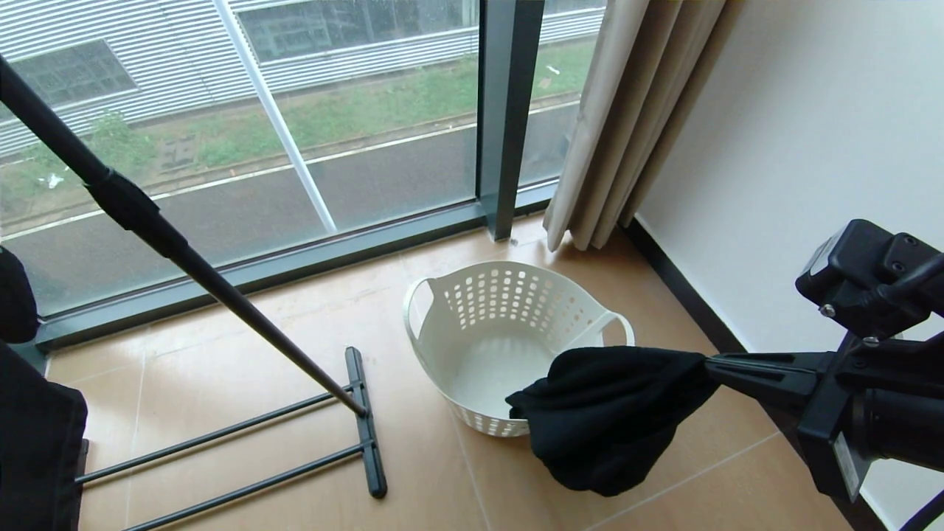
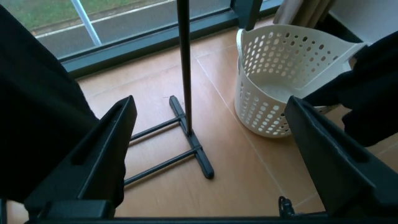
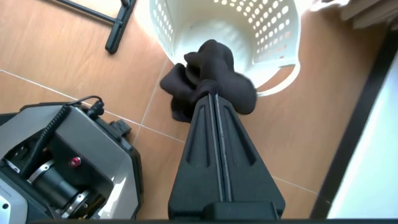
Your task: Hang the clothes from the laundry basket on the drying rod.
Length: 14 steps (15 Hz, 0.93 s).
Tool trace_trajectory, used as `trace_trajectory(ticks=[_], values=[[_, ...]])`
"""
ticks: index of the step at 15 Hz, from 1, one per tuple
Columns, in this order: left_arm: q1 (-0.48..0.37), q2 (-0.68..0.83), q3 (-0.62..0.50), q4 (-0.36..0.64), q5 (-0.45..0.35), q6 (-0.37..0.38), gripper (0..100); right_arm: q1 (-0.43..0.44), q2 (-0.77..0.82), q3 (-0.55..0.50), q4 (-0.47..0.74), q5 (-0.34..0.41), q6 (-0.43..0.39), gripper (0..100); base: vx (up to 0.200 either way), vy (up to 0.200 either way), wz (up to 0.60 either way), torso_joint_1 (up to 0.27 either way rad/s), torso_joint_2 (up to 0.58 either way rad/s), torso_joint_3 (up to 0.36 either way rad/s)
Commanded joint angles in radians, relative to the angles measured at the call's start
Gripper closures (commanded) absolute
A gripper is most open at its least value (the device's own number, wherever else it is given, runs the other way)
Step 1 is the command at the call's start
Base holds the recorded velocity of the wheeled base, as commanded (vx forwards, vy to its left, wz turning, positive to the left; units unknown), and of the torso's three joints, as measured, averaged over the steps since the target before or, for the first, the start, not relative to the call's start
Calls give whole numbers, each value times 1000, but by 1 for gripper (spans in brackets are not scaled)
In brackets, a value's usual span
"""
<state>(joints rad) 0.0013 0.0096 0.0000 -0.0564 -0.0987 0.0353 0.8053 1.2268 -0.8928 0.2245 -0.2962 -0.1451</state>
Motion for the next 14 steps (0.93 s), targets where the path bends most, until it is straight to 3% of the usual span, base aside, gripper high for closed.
trace_trajectory(ticks=[1, 14], values=[[0, 1, 0, 0, 1, 0, 0, 0, 2, 3, -1, -1, -1, 100, 0, 0, 0, 124, -442, -149], [0, 1, 0, 0, 1, 1, 0, 0, -7, 17, -1, -1, -2, 100, 0, 0, 0, 169, -495, -224]])
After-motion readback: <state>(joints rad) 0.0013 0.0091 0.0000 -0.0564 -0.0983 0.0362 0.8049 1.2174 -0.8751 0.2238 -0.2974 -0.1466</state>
